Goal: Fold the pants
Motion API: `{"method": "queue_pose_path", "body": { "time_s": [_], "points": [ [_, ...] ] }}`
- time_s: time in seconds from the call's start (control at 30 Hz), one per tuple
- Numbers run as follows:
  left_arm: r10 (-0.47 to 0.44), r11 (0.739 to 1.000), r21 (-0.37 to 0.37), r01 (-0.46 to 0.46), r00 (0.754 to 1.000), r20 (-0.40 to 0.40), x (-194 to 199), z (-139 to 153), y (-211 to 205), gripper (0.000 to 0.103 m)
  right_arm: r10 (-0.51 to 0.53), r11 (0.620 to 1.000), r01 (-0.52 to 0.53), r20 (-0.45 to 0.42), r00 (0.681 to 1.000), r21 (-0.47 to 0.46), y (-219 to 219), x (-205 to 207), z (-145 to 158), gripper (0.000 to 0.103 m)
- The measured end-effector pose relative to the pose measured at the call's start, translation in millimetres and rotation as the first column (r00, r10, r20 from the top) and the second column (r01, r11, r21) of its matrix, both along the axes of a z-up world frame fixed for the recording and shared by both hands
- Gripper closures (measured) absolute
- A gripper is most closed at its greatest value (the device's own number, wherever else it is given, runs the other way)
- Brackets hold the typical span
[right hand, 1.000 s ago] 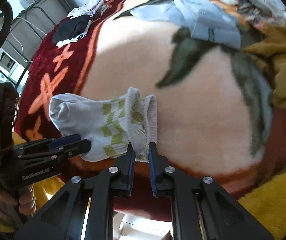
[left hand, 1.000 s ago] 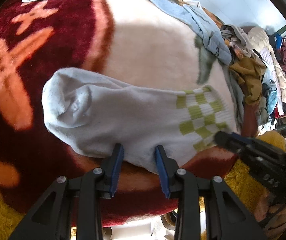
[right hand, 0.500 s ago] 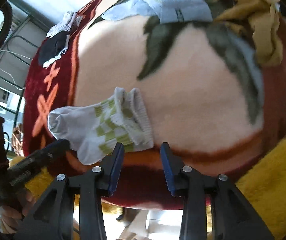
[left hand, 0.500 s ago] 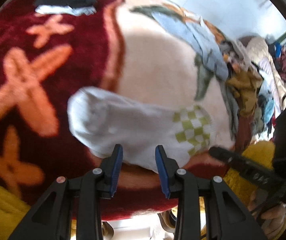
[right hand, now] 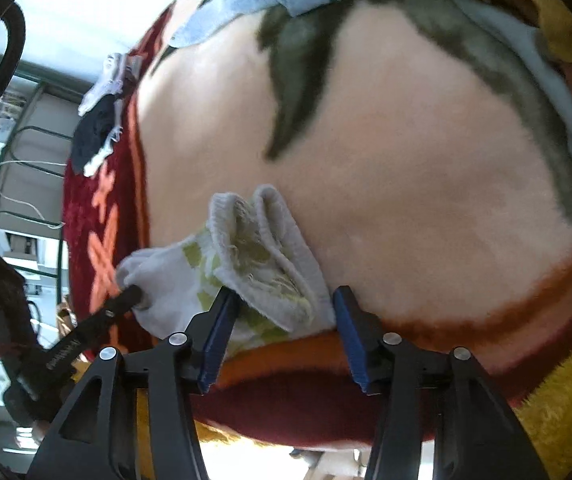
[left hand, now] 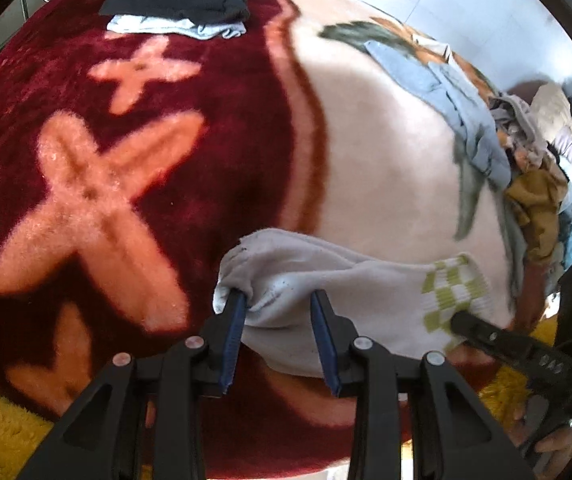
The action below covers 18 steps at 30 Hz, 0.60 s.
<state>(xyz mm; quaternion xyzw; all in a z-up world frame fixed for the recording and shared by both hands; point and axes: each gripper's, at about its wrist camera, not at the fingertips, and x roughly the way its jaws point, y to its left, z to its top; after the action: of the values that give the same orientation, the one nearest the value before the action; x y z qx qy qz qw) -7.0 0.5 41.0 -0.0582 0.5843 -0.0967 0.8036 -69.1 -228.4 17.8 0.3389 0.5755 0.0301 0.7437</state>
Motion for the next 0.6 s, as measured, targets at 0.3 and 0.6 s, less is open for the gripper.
{"method": "queue_pose_path", "body": {
  "time_s": [0.3,0.6],
  "points": [
    [-0.003,0.999,-0.044,0.005,1.0,0.029,1.7,5.7,-1.8,0.068,-0.008,0.998,0.0,0.113,0.994,0.064,-8.4,2.2,19.2,0.086],
    [-0.01,0.98,-0.197,0.027,0.996,0.09,2.8,31.7,-21.0,0.068,0.051,0.977,-0.018,0.15,0.987,-0.213,-25.2,4.0,55.4,0.086]
  ]
}}
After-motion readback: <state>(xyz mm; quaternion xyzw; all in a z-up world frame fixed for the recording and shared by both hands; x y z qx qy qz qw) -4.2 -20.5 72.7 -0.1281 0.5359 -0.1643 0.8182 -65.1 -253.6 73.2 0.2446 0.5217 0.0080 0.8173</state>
